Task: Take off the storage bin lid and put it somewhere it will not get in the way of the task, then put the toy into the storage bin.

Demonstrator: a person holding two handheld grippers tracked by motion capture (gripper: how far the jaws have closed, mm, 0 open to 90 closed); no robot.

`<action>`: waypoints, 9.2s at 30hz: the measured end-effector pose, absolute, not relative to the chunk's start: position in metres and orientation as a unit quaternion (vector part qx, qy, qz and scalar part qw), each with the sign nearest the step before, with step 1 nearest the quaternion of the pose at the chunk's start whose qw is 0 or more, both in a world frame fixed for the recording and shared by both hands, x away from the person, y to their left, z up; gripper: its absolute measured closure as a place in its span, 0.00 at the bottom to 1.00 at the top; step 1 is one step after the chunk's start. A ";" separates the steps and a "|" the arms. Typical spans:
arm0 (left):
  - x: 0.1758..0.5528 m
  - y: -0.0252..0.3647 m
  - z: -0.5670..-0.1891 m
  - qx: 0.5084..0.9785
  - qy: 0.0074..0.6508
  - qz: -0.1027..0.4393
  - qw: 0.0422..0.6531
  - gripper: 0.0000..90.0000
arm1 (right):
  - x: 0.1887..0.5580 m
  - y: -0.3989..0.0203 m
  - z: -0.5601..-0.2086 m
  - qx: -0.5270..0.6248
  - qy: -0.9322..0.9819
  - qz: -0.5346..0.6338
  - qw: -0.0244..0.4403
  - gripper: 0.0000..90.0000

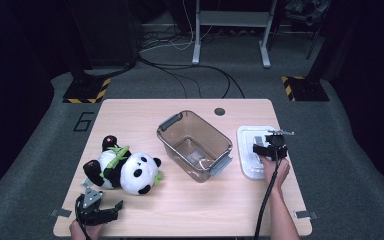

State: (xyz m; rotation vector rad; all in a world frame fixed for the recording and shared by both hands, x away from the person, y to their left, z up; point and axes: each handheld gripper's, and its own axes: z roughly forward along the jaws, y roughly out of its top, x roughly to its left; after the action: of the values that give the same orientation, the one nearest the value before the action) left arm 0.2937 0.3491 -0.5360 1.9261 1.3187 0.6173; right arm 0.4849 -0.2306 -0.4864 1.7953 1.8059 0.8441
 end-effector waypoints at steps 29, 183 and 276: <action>0.294 0.349 -0.536 0.746 0.510 0.240 0.355 0.12 | 0.392 -0.178 -0.483 0.523 0.745 0.360 0.204 0.00; 0.385 0.336 -0.378 0.770 0.438 0.229 0.404 0.83 | 0.352 -0.120 -0.530 0.452 0.803 0.337 0.193 0.00; 0.468 0.192 -0.286 0.815 0.276 0.192 0.473 0.83 | 0.352 -0.121 -0.530 0.452 0.803 0.338 0.193 0.00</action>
State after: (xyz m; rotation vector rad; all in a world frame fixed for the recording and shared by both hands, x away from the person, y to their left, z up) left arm 0.4681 0.1918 -0.2859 1.9940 0.6750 0.4706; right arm 0.3524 -0.1205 -0.5301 1.2669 2.2521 0.9472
